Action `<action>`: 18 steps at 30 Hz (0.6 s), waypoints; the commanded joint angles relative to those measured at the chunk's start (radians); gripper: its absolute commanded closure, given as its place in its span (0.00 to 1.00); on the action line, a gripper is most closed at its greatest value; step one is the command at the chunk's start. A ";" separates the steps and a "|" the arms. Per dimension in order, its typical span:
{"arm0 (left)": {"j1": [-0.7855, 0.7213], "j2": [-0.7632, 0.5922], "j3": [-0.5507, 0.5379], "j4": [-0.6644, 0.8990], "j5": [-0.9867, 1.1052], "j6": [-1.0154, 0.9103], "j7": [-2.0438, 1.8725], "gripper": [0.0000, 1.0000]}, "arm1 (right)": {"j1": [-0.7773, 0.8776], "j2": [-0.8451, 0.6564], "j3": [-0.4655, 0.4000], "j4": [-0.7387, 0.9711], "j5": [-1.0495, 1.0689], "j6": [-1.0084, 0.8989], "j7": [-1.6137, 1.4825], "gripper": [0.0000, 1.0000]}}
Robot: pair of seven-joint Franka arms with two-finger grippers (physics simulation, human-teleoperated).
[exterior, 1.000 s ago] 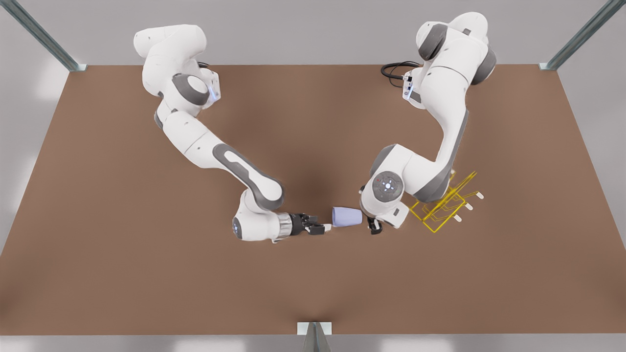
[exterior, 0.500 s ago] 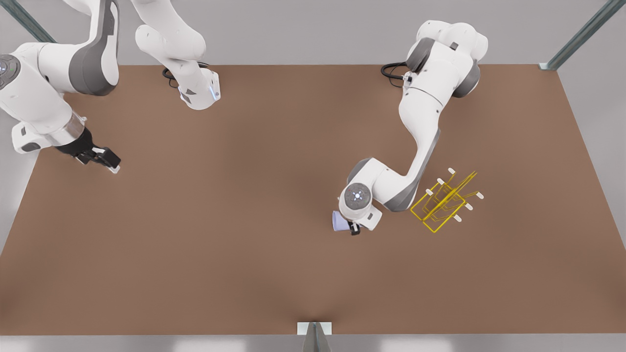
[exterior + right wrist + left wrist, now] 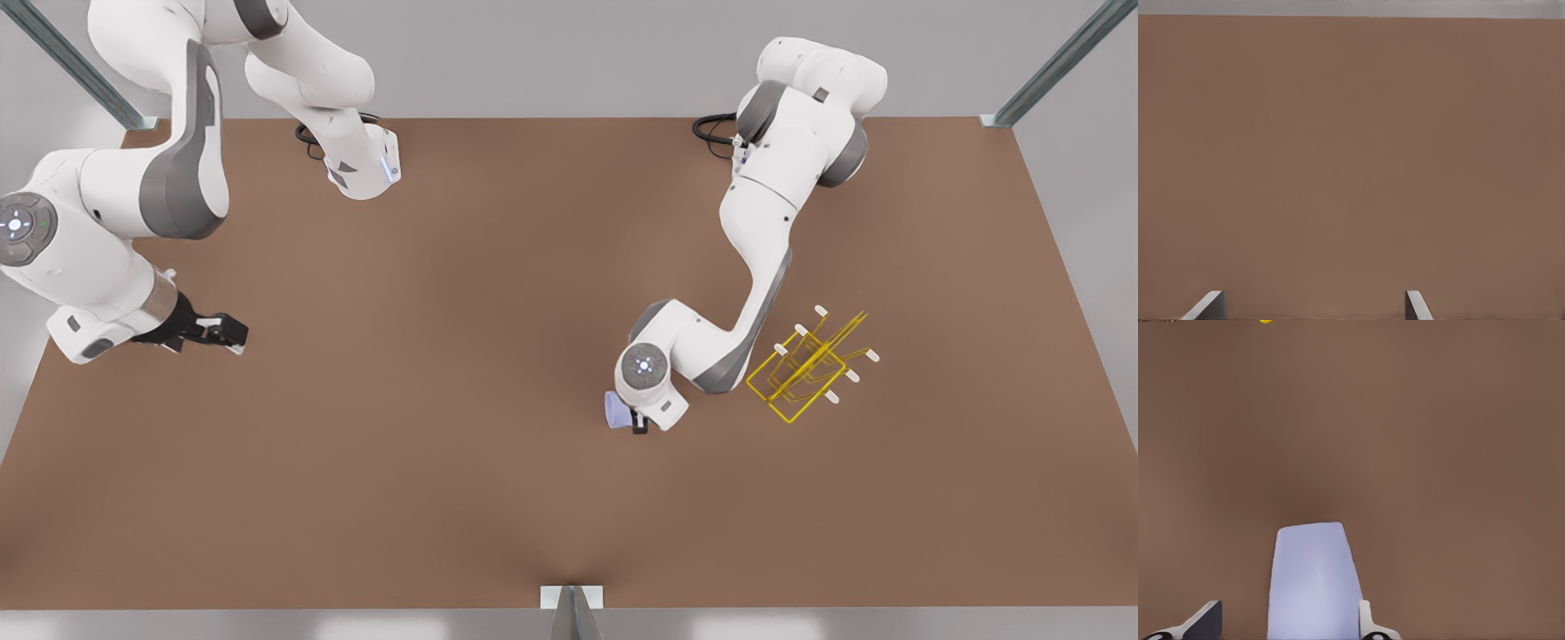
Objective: Place the cup on the cup holder
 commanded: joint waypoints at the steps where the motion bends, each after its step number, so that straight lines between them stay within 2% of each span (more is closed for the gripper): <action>1: 0.003 0.006 0.000 0.003 0.000 0.014 0.206 0.00 | -0.003 -0.011 0.001 -0.006 -0.010 0.033 -0.110 0.00; 18: 0.012 0.100 -0.003 0.015 -0.015 0.174 0.206 0.00 | -0.020 -0.002 -0.003 -0.001 -0.012 0.013 -0.118 0.00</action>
